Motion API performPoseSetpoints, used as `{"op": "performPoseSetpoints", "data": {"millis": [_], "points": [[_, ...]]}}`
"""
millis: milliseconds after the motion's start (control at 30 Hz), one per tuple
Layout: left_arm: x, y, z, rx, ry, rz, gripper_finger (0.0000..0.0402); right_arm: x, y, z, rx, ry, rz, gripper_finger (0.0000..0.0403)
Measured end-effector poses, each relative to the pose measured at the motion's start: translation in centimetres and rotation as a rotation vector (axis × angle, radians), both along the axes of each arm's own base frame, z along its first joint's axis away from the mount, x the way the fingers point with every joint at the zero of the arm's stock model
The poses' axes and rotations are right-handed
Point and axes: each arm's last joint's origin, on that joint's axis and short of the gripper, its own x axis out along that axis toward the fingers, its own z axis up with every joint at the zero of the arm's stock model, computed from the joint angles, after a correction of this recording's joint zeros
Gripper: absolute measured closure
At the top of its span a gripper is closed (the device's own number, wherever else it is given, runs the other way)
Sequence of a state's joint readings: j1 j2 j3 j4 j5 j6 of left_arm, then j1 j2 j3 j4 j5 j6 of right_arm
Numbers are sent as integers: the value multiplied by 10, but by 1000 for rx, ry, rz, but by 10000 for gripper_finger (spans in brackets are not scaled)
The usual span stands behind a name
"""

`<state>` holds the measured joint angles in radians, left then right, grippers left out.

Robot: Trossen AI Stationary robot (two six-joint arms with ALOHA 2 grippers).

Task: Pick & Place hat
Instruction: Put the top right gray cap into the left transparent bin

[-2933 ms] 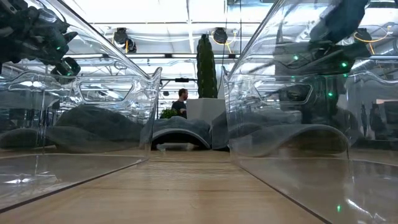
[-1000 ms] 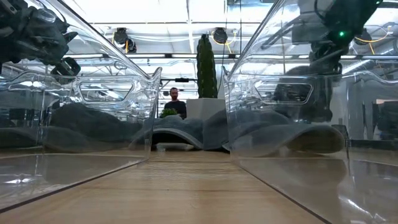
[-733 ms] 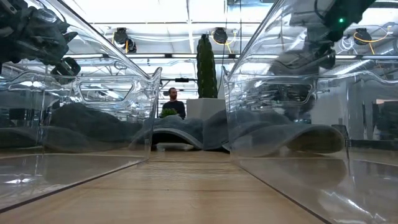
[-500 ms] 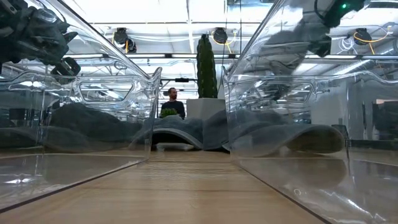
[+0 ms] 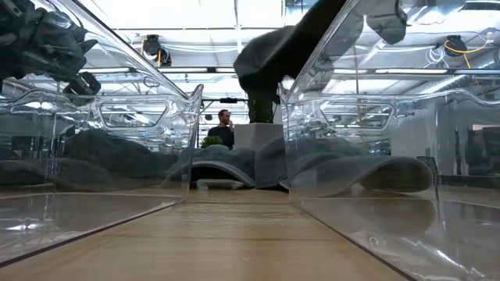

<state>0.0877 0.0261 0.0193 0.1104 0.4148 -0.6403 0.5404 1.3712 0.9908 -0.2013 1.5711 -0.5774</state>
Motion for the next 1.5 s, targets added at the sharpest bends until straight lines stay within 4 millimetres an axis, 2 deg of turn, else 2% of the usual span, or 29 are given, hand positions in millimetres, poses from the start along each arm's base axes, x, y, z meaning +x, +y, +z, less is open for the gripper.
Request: {"op": "performPoseSetpoints", "data": {"millis": [133,300,467,633,767,900,1033,1133,1300,1400,1500], "points": [[-1,0,5,-43,-36,1,325,2,1,-6,-38,63,0,403],[-1,0,8,-11,-75,13,325,5,3,-1,-13,49,33,403],[-1,5,14,56,-160,194,325,13,8,0,43,28,152,403],[-2,10,17,-97,-175,337,325,17,12,4,75,13,260,403],[-2,11,17,-127,-169,360,325,20,8,5,29,77,288,403],[-1,12,15,-139,-156,410,325,27,5,11,51,38,422,403],[-2,13,15,-109,-160,433,325,30,2,16,-5,64,450,403],[-2,14,16,-166,-159,485,325,33,-1,17,-38,86,480,403],[-2,15,15,-240,-145,476,324,34,-3,19,-32,66,511,403],[0,14,14,-322,-119,434,309,36,-4,17,-35,86,559,403],[3,14,13,-362,-98,420,268,39,-6,17,-31,85,632,403]]}}
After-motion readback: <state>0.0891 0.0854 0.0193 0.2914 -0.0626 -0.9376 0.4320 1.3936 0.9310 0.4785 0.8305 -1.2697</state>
